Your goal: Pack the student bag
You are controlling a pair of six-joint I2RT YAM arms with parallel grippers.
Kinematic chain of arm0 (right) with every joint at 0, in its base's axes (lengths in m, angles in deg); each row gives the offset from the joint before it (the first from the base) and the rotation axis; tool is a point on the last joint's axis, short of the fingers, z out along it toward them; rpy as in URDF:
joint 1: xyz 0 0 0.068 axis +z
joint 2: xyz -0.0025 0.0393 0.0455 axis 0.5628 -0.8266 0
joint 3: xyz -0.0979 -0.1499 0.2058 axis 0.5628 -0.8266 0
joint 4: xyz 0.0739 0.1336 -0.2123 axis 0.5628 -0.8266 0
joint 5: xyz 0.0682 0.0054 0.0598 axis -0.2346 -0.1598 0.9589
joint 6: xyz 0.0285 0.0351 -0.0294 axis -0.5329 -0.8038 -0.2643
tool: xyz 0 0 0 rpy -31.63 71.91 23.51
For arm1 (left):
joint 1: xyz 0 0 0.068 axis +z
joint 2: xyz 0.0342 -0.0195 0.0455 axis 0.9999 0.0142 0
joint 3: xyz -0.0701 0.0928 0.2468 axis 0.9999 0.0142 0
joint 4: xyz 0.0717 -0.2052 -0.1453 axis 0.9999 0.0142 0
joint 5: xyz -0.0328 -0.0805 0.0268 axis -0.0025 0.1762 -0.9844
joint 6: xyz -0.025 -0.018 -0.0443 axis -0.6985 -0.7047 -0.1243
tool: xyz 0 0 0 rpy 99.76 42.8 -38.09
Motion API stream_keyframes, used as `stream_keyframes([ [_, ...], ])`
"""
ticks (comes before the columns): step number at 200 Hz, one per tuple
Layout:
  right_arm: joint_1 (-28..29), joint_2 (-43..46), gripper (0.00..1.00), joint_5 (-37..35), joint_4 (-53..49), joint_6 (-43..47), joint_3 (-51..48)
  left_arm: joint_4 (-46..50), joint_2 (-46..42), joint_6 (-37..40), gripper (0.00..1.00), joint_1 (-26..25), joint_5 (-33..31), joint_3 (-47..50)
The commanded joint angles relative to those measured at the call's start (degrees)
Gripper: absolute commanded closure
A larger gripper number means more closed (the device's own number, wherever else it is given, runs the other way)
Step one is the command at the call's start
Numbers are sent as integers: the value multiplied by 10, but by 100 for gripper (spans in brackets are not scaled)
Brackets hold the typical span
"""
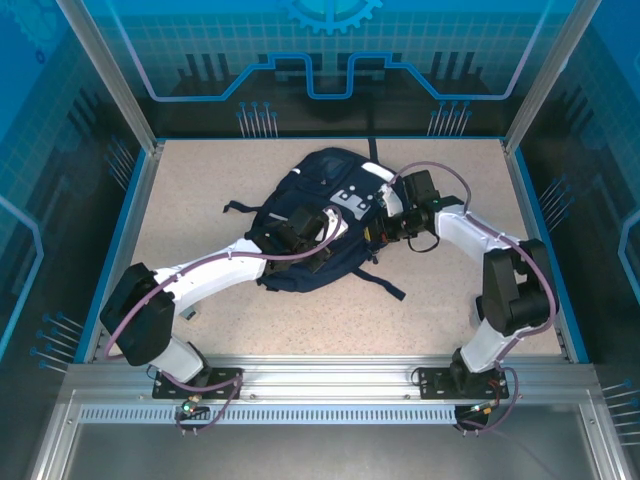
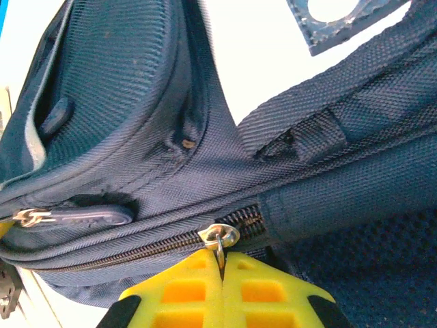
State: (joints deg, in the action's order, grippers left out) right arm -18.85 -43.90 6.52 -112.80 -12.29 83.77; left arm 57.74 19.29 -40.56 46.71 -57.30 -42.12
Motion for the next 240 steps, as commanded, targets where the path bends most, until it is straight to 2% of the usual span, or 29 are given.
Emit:
stream_keyframes([
  [1, 15, 28, 100, 11, -11, 5, -16, -31, -4, -22, 90, 7, -11, -5],
  [48, 59, 62, 100, 50, 10, -19, -59, -56, 9, -76, 91, 7, -6, -9],
  [73, 92, 81, 100, 91, 62, -56, -95, -78, 18, -102, 92, 6, -5, -7],
  [93, 119, 84, 100, 98, 99, -87, -110, -91, 19, -111, 92, 7, -2, -7],
  [135, 124, 127, 100, 4, 193, -212, -171, -106, 8, -114, 92, 7, 10, 6],
  [146, 123, 147, 93, -17, 188, -223, -174, -108, 4, -110, 92, 7, 16, 12],
  [171, 112, 199, 58, -74, 160, -248, -178, -113, -4, -103, 93, 6, 29, 26],
  [176, 106, 207, 54, -81, 155, -256, -178, -113, -5, -102, 93, 7, 30, 28],
  [197, 78, 228, 48, -105, 135, -302, -176, -118, -11, -101, 93, 7, 37, 34],
  [240, 60, 180, 47, -90, 91, -398, -99, -131, -14, -106, 93, 6, 48, 41],
])
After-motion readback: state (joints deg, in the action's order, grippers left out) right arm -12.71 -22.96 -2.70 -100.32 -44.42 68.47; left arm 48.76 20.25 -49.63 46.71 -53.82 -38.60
